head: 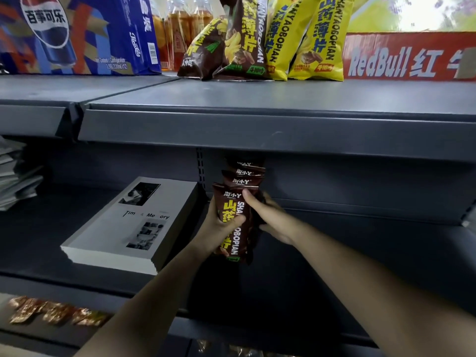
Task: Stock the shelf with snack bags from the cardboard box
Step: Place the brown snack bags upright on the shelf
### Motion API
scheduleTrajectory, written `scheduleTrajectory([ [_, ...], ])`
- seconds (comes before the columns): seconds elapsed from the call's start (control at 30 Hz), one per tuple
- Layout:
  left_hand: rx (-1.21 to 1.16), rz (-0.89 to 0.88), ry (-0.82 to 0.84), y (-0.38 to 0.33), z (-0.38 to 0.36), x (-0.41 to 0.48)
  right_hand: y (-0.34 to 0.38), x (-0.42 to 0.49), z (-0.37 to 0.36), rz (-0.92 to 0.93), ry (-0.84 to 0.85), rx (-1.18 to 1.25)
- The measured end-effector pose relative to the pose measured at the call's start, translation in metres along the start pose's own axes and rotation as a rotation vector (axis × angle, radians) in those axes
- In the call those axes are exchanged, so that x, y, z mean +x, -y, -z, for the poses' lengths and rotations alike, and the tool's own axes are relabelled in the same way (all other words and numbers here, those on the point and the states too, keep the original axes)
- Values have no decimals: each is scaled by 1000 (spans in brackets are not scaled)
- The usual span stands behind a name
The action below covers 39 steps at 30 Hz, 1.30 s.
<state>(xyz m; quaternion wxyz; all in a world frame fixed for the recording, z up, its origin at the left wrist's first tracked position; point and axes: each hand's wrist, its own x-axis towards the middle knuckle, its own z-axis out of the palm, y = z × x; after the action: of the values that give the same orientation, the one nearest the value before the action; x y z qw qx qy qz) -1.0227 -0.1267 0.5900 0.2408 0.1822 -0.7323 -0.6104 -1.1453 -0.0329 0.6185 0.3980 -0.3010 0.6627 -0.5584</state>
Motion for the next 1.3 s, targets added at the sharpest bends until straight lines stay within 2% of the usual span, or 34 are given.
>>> scheduleTrajectory([
  [0.1,11,8,3,2,-1,4,0,9,-8,-14,43,54],
  [0.27,17,14,9,5,-1,6,-3,18,-16,5,41,0],
  [0.63,91,49,-15,-4,4,2,3,5,-24,98,-75,46],
  [0.73,240,60,-44,3,11,-12,1,-11,-21,140,-54,-58],
  [0.9,524,120,49,17,11,-29,-20,-26,-17,186,-14,-309],
  [1.03,672,83,-38,18,4,-32,-29,-19,-23,217,-122,-350],
  [1.13,756,73,-76,18,2,-33,-28,-18,-24,194,-118,-351],
  [1.3,772,176,10,14,11,-34,-19,-33,-22,134,-66,-322],
])
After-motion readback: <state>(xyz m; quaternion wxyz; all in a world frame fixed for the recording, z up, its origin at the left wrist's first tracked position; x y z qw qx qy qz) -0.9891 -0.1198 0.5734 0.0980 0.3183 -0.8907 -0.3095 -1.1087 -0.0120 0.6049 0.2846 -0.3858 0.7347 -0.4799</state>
